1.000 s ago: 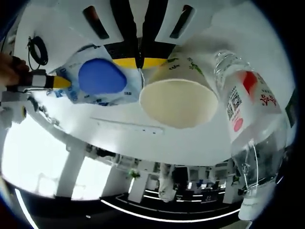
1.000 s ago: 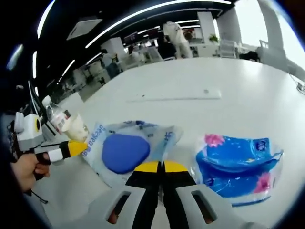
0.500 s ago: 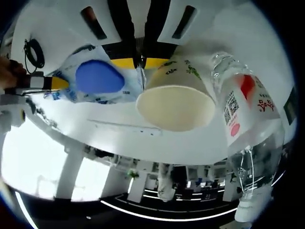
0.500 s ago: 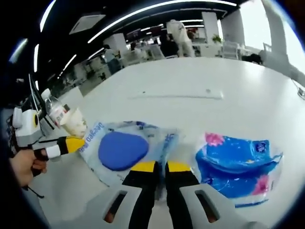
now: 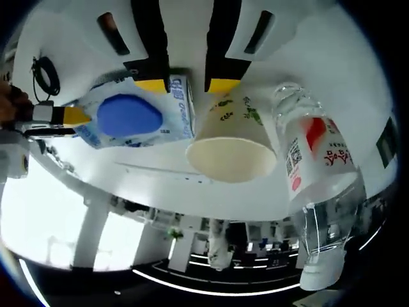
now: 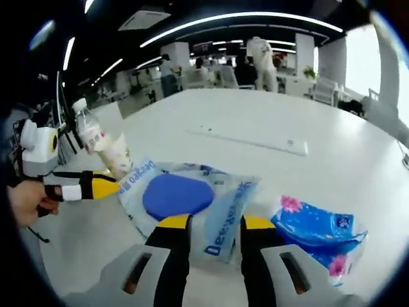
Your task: Arrange the tabletop items into an orderly group along one side of the table until the central work area is clear of visible clutter.
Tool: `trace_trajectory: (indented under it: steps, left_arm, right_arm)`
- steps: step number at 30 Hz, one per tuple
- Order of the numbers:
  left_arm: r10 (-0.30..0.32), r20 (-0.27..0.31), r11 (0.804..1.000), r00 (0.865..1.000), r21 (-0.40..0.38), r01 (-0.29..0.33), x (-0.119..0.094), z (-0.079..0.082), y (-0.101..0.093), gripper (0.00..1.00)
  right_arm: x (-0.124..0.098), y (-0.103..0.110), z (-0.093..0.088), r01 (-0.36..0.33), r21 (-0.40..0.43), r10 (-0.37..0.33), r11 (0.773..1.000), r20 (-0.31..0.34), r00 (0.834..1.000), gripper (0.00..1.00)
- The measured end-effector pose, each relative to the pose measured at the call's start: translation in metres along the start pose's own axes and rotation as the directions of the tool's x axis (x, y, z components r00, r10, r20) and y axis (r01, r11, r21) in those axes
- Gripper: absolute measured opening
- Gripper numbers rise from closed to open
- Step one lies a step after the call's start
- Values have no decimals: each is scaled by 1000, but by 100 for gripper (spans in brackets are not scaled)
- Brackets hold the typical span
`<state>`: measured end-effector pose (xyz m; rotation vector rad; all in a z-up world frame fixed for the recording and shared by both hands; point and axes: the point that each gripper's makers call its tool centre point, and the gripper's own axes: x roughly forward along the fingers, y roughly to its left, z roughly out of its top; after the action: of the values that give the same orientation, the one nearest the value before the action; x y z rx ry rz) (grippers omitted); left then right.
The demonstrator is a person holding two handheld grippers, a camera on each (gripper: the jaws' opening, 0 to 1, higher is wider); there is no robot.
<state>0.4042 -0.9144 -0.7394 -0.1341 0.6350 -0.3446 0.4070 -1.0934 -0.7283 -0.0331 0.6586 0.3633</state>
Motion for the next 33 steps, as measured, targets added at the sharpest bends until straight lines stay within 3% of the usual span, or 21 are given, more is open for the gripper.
trace_trajectory:
  steps: [6,13,17,24,27,28,30,33]
  left_arm:
    - [-13,6,1000,1000,-2,13,-10,-2,-6,19]
    - [-45,52,998,998,-31,46,-25,0,-11,18]
    - [-48,59,998,997,-37,50,-27,-1,-11,18]
    - [-41,68,998,997,-43,44,-35,2,-10,17]
    - [-36,77,998,996,-57,41,-37,3,-6,17]
    - [-36,80,998,996,-57,40,-39,4,-7,17]
    - [-36,107,997,994,-57,42,-43,10,-7,17]
    - [-56,124,997,991,-50,63,-45,14,-11,17]
  right_arm:
    - [2,11,-2,-49,-9,49,999,-25,998,41]
    - [4,14,-1,-46,-21,45,999,-40,998,47]
    - [6,19,-2,-53,-96,46,994,-75,996,54]
    - [6,25,-5,-69,-91,58,993,-120,991,59]
    - [5,27,-9,-80,-117,63,990,-144,988,59]
    - [3,27,-14,-90,-141,64,986,-178,982,58]
    - [2,28,-21,-116,-203,68,972,-229,971,58]
    - [2,28,-22,-127,-265,60,956,-247,967,59]
